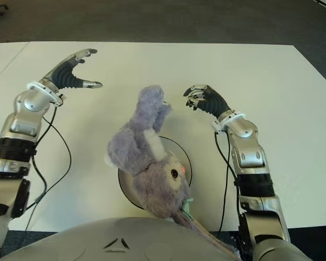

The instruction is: Put the doll into the plate.

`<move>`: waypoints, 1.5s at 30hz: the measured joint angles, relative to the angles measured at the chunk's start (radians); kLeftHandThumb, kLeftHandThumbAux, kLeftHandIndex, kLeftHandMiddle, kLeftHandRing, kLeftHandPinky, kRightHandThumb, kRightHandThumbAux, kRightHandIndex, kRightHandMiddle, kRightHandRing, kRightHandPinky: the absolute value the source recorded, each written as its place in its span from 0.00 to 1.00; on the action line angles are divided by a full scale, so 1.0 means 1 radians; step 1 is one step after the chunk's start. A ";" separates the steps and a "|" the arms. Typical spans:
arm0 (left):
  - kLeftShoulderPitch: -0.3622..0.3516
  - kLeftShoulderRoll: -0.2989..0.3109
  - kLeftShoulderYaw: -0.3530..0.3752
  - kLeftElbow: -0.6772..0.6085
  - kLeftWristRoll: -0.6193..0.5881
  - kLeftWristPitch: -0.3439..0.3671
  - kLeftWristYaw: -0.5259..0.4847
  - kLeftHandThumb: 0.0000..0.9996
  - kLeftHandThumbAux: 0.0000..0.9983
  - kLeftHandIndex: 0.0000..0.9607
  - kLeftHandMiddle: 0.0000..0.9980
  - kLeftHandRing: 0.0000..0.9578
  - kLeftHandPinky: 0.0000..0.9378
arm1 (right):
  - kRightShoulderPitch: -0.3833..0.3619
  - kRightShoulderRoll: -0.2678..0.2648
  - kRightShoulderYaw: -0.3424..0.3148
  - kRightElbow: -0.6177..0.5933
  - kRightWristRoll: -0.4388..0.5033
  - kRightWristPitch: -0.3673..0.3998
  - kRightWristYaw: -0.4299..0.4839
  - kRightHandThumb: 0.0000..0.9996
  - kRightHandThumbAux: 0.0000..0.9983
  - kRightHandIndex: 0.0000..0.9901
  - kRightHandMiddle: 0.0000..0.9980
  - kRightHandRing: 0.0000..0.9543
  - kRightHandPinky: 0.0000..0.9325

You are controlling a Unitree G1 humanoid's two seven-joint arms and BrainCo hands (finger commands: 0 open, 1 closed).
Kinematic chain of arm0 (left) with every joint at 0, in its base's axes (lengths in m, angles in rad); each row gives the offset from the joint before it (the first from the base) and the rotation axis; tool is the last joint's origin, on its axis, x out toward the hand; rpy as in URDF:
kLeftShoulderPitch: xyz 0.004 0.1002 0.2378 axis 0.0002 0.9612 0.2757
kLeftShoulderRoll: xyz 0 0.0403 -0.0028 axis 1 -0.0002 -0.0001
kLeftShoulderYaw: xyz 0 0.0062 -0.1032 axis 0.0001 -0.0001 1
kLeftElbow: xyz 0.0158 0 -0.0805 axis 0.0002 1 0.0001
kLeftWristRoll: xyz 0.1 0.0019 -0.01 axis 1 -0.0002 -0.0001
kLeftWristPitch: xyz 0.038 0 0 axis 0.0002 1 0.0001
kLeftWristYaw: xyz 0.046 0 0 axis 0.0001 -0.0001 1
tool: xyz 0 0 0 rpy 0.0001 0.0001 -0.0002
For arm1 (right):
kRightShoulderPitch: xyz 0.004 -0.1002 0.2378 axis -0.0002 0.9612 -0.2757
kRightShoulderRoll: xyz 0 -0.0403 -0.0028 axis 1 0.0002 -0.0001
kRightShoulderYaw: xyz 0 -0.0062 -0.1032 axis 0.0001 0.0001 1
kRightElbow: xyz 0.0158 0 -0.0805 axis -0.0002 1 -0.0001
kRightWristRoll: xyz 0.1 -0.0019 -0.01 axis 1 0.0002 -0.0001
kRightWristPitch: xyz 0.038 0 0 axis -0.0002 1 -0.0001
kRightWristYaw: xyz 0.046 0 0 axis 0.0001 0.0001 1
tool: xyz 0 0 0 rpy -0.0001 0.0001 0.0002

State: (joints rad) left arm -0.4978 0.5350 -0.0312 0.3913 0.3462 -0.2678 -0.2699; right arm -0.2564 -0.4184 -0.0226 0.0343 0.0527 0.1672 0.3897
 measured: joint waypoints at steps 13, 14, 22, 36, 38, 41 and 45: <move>-0.122 -0.181 0.002 0.265 -0.015 -0.038 0.115 0.00 0.70 0.00 0.00 0.00 0.00 | -0.310 0.113 0.000 0.497 -0.012 -0.198 -0.137 0.00 0.74 0.06 0.07 0.06 0.07; -0.136 -0.196 0.003 0.298 -0.016 -0.043 0.126 0.00 0.70 0.00 0.00 0.00 0.00 | -0.335 0.119 -0.001 0.540 -0.012 -0.214 -0.150 0.00 0.74 0.06 0.07 0.06 0.07; -0.212 -0.293 0.025 0.526 -0.055 -0.078 0.211 0.00 0.70 0.00 0.00 0.00 0.00 | -0.480 0.161 -0.018 0.835 -0.013 -0.345 -0.240 0.00 0.70 0.05 0.06 0.05 0.06; -0.185 -0.423 0.182 0.878 -0.241 -0.227 0.330 0.00 0.56 0.00 0.00 0.00 0.00 | -0.524 0.253 -0.148 1.244 0.011 -0.634 -0.335 0.00 0.64 0.09 0.10 0.08 0.08; -0.185 -0.426 0.192 0.885 -0.254 -0.237 0.330 0.00 0.54 0.00 0.00 0.00 0.00 | -0.510 0.260 -0.163 1.256 0.013 -0.661 -0.335 0.00 0.63 0.09 0.10 0.08 0.08; -0.177 -0.435 0.211 0.887 -0.269 -0.265 0.338 0.00 0.51 0.00 0.00 0.00 0.00 | -0.483 0.269 -0.186 1.258 0.019 -0.712 -0.328 0.00 0.63 0.11 0.11 0.09 0.09; -0.151 -0.455 0.220 0.885 -0.278 -0.325 0.362 0.00 0.50 0.00 0.00 0.00 0.00 | -0.435 0.291 -0.201 1.246 0.021 -0.820 -0.329 0.00 0.62 0.12 0.12 0.10 0.09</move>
State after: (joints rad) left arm -0.6493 0.0802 0.1886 1.2762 0.0680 -0.5929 0.0916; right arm -0.6912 -0.1276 -0.2232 1.2798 0.0735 -0.6529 0.0606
